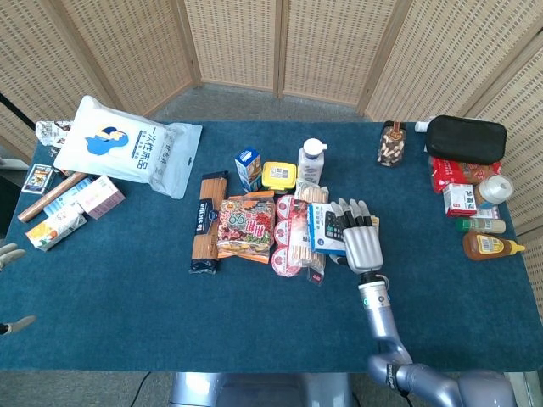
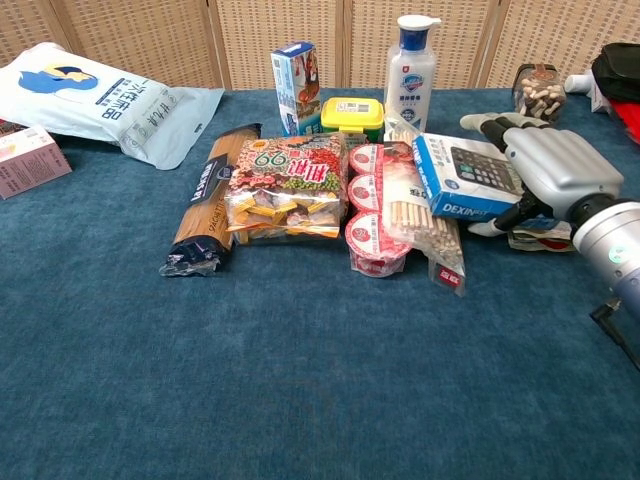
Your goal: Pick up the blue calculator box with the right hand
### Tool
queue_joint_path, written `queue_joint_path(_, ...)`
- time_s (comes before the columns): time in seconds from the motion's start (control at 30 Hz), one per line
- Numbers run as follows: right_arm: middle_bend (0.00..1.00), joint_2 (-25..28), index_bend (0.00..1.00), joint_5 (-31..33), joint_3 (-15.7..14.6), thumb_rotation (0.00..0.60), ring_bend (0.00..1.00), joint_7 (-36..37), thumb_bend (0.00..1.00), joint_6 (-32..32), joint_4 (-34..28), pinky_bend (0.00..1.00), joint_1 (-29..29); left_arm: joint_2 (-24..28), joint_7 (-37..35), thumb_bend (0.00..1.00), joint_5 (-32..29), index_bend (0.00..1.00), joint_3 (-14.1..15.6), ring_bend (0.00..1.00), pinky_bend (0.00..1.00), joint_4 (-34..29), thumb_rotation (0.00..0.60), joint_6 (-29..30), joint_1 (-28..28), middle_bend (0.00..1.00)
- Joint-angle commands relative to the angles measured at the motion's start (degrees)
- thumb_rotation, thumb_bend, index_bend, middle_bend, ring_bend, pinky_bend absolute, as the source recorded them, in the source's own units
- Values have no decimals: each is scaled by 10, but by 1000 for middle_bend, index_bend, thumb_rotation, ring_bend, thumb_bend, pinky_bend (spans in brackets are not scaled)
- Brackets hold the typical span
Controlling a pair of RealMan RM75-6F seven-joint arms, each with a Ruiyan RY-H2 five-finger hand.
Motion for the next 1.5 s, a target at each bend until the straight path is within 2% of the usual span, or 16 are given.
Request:
queue_joint_path(0.03, 0, -17, 0, -4, 3, 600, 0, 13, 0, 6, 33, 16, 11, 0, 0, 0, 0, 122, 0, 0, 0, 0, 600, -1, 0, 0)
queue_joint_path(0.07, 17, -22, 0, -9, 3, 600, 10, 22, 0, 11, 45, 65, 14, 0, 0, 0, 1, 122, 0, 0, 0, 0, 600, -1, -1, 0)
queue_joint_path(0.13, 123, -32, 55, -15, 2, 600, 105, 33, 5, 23, 68, 221, 18, 0, 0, 0, 2, 121, 1, 0, 0, 0, 600, -1, -1, 0)
queue_joint_path(0.17, 240, -38, 141, -20, 1, 600, 214, 41, 33, 30, 83, 336, 20, 0, -1, 0, 2, 122, 1, 0, 0, 0, 600, -1, 0, 0)
queue_joint_path(0.27, 474, -51, 365, -29, -2, 600, 448, 68, 168, 44, 112, 550, 24, 1, -3, 0, 2, 122, 1, 0, 0, 1, 600, 0, 0, 0)
queue_joint_path(0.33, 540, -56, 420, -30, -3, 600, 537, 76, 224, 47, 124, 635, 25, 1, -3, 0, 3, 122, 1, 0, 0, 1, 600, 1, 1, 0)
queue_joint_path(0.47, 563, -61, 431, -32, -6, 600, 617, 88, 282, 53, 134, 717, 25, 1, -2, 0, 6, 122, 2, 0, 0, 0, 600, 3, 2, 0)
queue_joint_path(0.7, 579, -47, 433, -40, -9, 600, 664, 95, 322, 86, 114, 770, 15, 0, -2, 0, 6, 121, 2, 0, 0, 1, 600, 8, 4, 0)
queue_joint_path(0.87, 584, -16, 437, -48, -12, 600, 667, 91, 324, 120, 71, 769, -3, -1, 1, 0, 6, 123, 1, 0, 0, 0, 600, 8, 3, 0)
queue_joint_path(1.07, 585, 47, 441, -64, -15, 600, 666, 62, 323, 164, -28, 769, -27, -1, -2, 0, 11, 122, 1, 0, 0, 1, 600, 11, 3, 0)
queue_joint_path(1.37, 589, 130, 445, -84, -5, 600, 669, -15, 325, 188, -186, 769, -36, -2, -15, 0, 19, 122, 2, 0, 0, 7, 600, 8, 0, 0)
queue_joint_path(1.5, 593, 173, 448, -104, 5, 600, 672, -66, 326, 202, -281, 769, -35, -3, -18, 0, 14, 122, 0, 0, 0, 11, 600, 1, -5, 0)
